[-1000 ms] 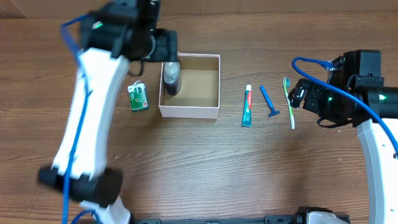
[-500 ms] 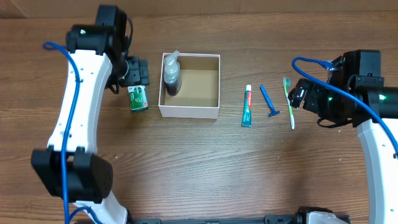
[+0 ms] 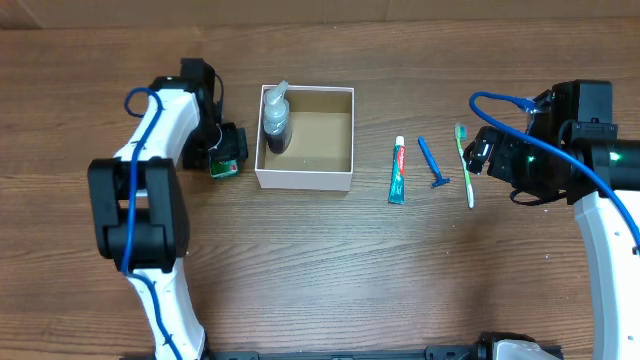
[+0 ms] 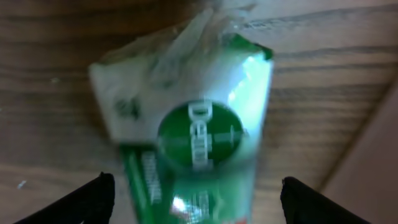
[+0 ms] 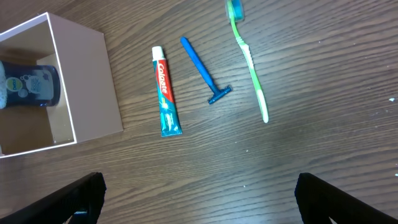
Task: Pack container
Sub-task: 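Grasp the green Dettol soap bar with the left gripper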
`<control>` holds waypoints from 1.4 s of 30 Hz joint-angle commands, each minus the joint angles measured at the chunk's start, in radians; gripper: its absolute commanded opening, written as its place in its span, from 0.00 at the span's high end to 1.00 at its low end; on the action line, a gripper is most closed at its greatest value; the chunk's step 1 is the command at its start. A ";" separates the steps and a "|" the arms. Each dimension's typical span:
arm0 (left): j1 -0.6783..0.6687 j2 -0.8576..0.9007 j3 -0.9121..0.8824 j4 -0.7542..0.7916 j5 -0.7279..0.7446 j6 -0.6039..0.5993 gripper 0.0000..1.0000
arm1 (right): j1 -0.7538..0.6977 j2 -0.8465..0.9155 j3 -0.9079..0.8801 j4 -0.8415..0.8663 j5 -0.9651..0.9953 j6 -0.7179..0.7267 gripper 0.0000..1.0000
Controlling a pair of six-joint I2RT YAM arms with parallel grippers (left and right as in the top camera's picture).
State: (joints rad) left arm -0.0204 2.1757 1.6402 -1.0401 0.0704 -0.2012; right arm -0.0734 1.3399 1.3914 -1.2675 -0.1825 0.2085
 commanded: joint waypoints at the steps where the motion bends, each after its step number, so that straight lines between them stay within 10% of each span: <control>1: -0.004 0.029 -0.003 0.017 -0.049 0.018 0.23 | -0.001 -0.003 0.022 0.005 0.006 -0.003 0.00; 14: -0.004 0.026 0.001 0.062 -0.069 0.041 0.61 | -0.001 -0.003 0.022 0.005 0.006 -0.003 0.00; 42: -0.231 -0.458 0.290 -0.272 -0.047 0.033 0.74 | -0.001 -0.003 0.022 0.005 0.006 -0.003 0.00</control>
State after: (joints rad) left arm -0.1913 1.6783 1.9495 -1.3239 0.0151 -0.1501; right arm -0.0731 1.3399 1.3914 -1.2671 -0.1829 0.2085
